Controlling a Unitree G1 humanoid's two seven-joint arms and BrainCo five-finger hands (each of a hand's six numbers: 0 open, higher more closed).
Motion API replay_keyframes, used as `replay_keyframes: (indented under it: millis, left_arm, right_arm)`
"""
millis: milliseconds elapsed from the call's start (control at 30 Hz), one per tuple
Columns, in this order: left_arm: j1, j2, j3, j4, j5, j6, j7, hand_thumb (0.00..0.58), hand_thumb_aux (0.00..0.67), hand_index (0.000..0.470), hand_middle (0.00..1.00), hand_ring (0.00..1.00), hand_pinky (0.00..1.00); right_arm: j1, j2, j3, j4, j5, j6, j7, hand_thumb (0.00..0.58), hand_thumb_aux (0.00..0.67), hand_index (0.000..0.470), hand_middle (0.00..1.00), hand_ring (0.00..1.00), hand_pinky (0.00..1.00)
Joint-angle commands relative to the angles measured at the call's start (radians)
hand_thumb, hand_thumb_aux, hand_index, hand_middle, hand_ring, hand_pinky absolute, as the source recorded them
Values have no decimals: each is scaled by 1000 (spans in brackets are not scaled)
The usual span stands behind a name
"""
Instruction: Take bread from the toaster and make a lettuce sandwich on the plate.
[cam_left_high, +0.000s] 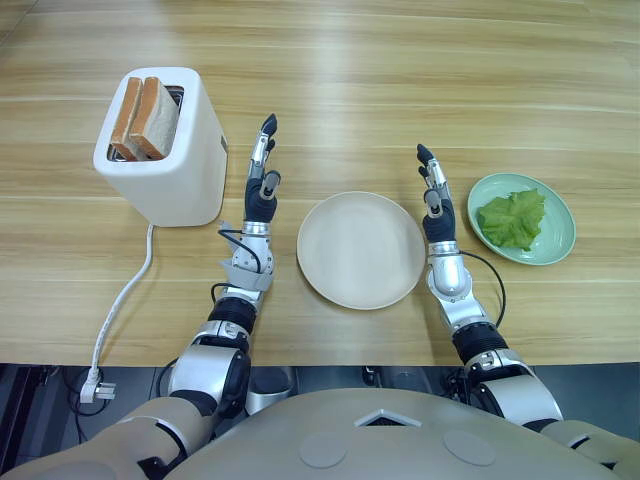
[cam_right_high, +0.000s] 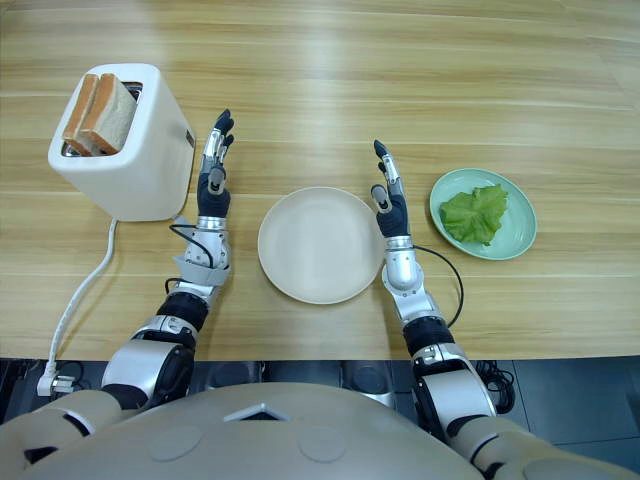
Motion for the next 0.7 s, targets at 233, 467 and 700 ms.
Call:
replay_keyframes:
  millis: [233,467,700]
  left_arm:
    - [7,6,-4,8,22,6,20,0,0,0,0,0,0]
    - [171,125,240,-667,431,150,301,0,0,0,0,0,0]
    - [310,366,439,-713,697,588,425,0,0,0,0,0,0]
  right_arm:
    - [-10,19,-38,32,4,-54,29,0,0,0,0,0,0]
    - [12,7,-57,-20,-56,-92,-4,0,0,0,0,0,0]
    - [33,0,-63,-55,-109,-104,-13,0,0,0,0,0,0]
